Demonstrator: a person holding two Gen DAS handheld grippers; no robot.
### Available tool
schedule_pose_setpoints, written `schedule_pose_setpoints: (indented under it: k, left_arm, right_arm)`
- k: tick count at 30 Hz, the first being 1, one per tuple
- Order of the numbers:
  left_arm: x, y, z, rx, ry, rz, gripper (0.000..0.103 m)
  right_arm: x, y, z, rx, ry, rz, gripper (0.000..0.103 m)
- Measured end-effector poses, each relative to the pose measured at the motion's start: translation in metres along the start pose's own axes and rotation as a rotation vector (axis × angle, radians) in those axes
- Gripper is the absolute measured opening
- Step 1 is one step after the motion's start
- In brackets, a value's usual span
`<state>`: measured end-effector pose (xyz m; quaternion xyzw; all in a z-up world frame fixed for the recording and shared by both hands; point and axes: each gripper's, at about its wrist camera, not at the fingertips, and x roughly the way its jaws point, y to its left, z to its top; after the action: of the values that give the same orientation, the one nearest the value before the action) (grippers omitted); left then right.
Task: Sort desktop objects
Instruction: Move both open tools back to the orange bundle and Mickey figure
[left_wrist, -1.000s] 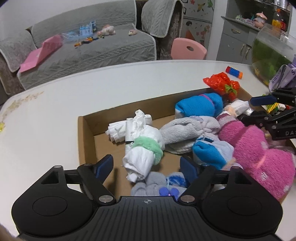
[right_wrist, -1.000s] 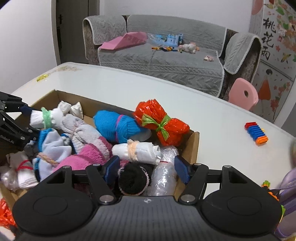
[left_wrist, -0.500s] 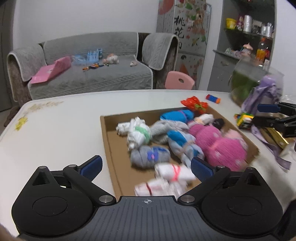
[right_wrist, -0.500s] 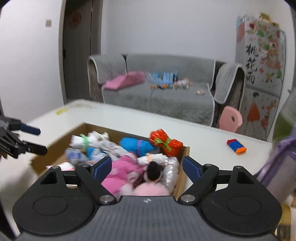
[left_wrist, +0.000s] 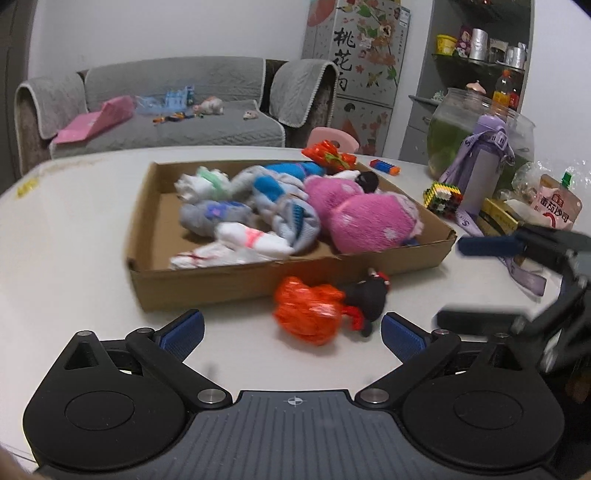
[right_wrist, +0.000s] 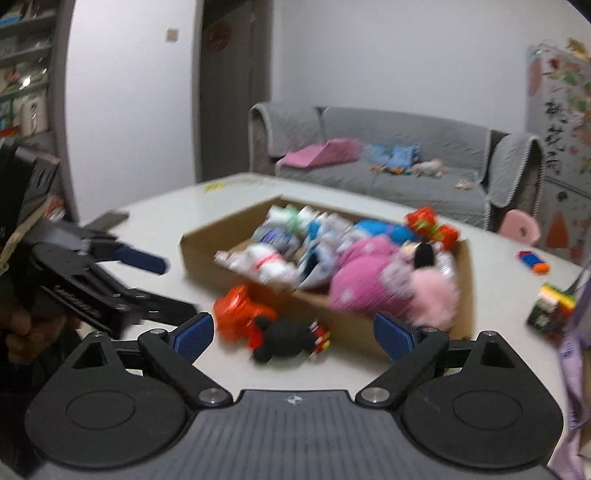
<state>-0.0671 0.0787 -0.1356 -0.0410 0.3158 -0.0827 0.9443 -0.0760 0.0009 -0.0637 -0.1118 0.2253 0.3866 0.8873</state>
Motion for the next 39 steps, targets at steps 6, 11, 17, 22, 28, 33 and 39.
schedule_pose_setpoints:
  k: [6,11,17,22,28,33,39]
  left_arm:
    - [0.018,-0.002,0.003,-0.126,0.013,0.008,0.102]
    - [0.025,0.0,0.002,-0.151,0.02,0.051,0.102]
    - [0.026,0.016,-0.004,-0.209,0.031,0.095,0.102]
    - [0.019,0.03,-0.004,-0.232,0.029,0.117,0.102]
    - [0.007,0.043,-0.009,-0.23,0.035,0.156,0.102]
    - [-0.002,0.049,-0.014,-0.21,0.038,0.202,0.102]
    - [-0.004,0.028,-0.011,-0.122,0.012,0.213,0.102]
  right_arm:
    - [0.023,-0.006,-0.003,-0.011,0.033,-0.016,0.093]
    - [0.034,-0.009,-0.001,-0.006,0.021,-0.029,0.094]
    - [0.054,0.004,-0.001,-0.045,0.03,-0.028,0.094]
    - [0.067,0.014,-0.002,-0.037,0.047,-0.036,0.096]
    - [0.068,0.015,-0.009,-0.006,0.078,-0.045,0.098]
    - [0.062,0.015,-0.016,-0.001,0.103,-0.021,0.098]
    - [0.068,0.015,-0.015,0.011,0.142,0.016,0.098]
